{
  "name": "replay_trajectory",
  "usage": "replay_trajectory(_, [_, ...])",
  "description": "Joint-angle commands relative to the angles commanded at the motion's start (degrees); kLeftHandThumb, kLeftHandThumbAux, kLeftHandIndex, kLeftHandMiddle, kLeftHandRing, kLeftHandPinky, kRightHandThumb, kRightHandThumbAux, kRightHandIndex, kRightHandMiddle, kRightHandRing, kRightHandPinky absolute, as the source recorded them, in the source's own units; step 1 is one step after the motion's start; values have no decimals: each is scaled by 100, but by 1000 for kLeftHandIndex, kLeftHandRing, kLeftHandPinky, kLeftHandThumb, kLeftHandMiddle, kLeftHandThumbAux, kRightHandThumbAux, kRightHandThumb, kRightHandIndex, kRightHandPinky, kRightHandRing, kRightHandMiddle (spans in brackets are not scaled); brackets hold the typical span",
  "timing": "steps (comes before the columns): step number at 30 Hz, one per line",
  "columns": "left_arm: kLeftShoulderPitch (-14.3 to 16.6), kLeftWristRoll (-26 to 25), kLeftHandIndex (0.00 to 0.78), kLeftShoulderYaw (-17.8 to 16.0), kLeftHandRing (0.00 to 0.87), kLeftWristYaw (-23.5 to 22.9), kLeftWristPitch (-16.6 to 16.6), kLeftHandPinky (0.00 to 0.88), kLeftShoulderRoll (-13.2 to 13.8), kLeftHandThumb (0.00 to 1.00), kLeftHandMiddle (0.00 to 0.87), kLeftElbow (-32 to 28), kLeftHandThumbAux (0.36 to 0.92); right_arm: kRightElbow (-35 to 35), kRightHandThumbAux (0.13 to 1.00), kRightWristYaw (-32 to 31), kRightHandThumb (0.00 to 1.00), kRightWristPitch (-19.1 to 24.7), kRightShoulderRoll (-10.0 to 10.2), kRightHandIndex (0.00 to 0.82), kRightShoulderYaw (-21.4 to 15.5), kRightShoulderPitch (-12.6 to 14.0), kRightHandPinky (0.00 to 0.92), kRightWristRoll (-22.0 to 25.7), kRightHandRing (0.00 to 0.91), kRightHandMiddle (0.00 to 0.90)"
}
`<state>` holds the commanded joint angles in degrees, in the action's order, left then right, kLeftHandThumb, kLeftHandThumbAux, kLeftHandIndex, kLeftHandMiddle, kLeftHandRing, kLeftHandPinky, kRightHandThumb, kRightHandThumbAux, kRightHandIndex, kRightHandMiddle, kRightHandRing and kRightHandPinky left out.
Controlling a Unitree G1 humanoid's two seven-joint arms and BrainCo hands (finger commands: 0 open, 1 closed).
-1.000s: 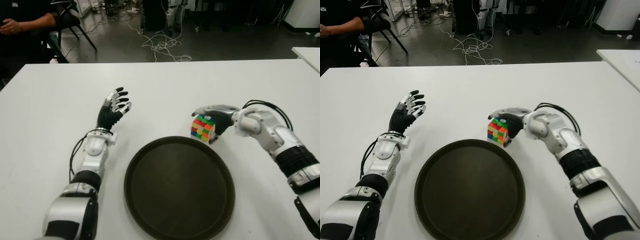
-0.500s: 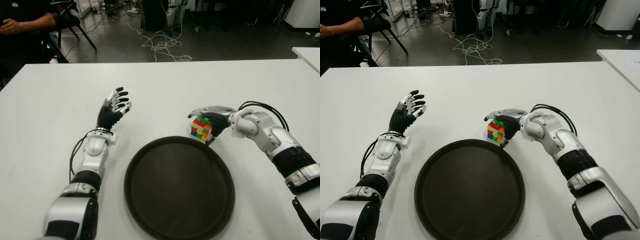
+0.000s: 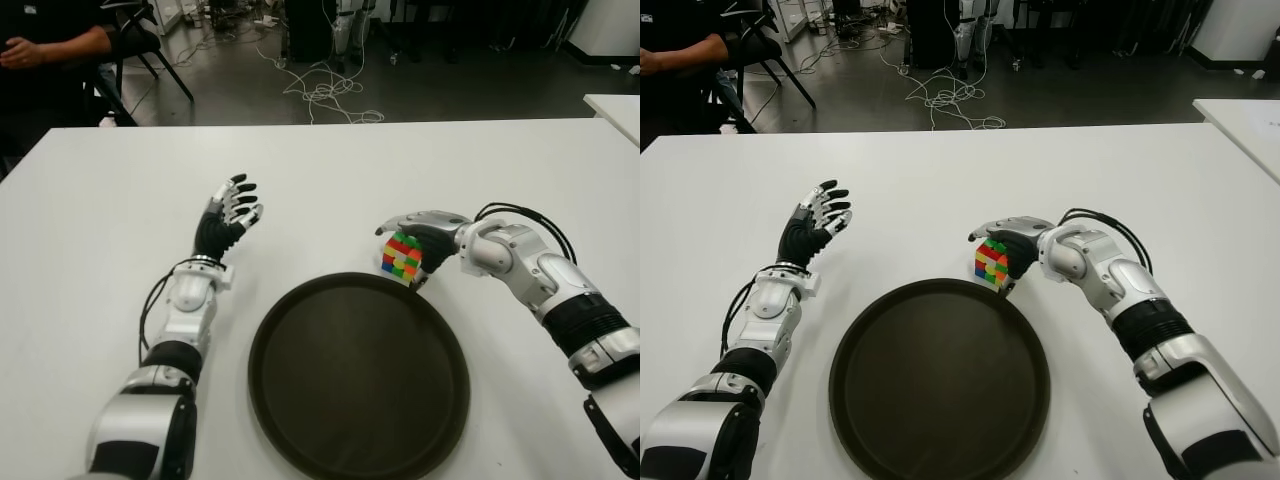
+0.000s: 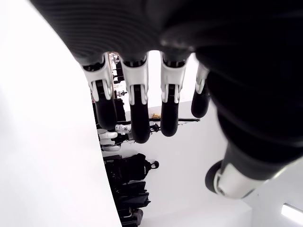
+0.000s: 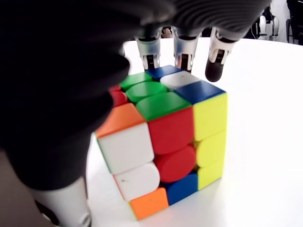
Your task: Pick up the Rubik's Cube and put it in the plate
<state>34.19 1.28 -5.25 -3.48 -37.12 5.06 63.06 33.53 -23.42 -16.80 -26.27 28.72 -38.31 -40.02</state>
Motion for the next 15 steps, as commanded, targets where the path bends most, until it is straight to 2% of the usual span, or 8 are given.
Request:
replay_trajectory(5, [15, 21, 150, 9, 218, 20, 20, 214, 12, 255, 217, 29, 719, 64, 832, 54, 0, 64, 44, 142, 29, -12, 98, -25, 132, 146])
replay_trajectory(15, [-11, 27, 145, 22, 220, -5, -8, 223, 18, 249, 213, -22, 707, -31, 825, 94, 0, 236, 4, 137, 4, 37, 109, -52, 142, 156])
